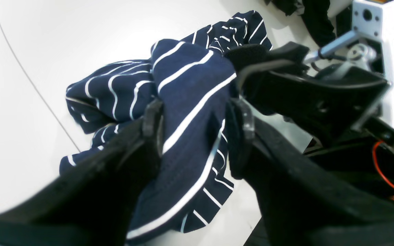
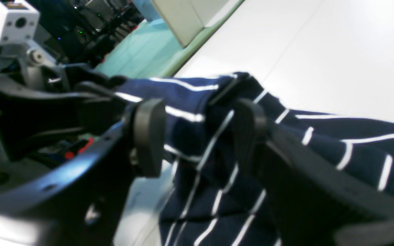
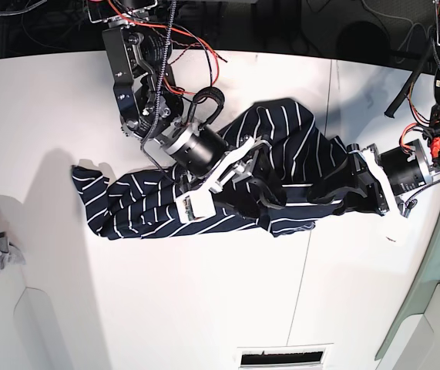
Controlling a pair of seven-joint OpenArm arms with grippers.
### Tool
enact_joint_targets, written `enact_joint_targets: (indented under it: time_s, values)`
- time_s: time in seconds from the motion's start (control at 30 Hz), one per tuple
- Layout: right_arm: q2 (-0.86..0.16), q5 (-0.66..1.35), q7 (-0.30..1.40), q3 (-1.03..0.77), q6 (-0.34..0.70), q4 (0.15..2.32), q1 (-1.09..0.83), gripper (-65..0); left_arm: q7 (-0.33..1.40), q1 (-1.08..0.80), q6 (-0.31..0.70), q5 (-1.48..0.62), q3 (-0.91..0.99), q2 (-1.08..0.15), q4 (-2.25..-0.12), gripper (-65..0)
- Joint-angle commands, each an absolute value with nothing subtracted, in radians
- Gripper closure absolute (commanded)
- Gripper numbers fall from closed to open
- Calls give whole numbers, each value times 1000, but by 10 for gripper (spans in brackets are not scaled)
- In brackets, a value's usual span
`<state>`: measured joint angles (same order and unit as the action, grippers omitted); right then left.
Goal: Layout the t-shirt on the table in an organized manner, then fold the t-shirt properly
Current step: 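Lower the shirt, release with the right gripper and regrasp nearby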
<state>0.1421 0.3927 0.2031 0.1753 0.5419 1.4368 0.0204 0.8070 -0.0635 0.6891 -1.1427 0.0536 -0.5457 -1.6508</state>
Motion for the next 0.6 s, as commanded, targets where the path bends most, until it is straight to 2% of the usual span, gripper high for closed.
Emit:
enact_joint_targets:
  time_s: [0.0,0.17,0.2,0.3,0.4,0.43,0.57]
  values:
    - [152,408,180,179,551,1439,41,-314,782,-48,698,-1171,62,-560,-1665,-284]
    - [152,452,183,186,574,1399,53,-312,782,-48,698,-1171,62,-560,-1665,-284]
    - [152,454,183,194,574,1399,55,-295,782,-48,698,-1171,62,-560,-1665,-284]
    - [152,452,183,223,573,1399,59,-186,783,-48,698,-1178,62,-559,-1665,-284]
    - [152,420,176,246,573,1400,61,-21,783,-49,698,-1179,62,-560,-1665,-284]
    - [152,405,168,247,573,1400,60,0,783,-49,698,-1178,62,-560,-1665,-284]
    - [152,359,73,246,573,1413,64,0,783,-50,698,-1179,62,-560,-1665,-284]
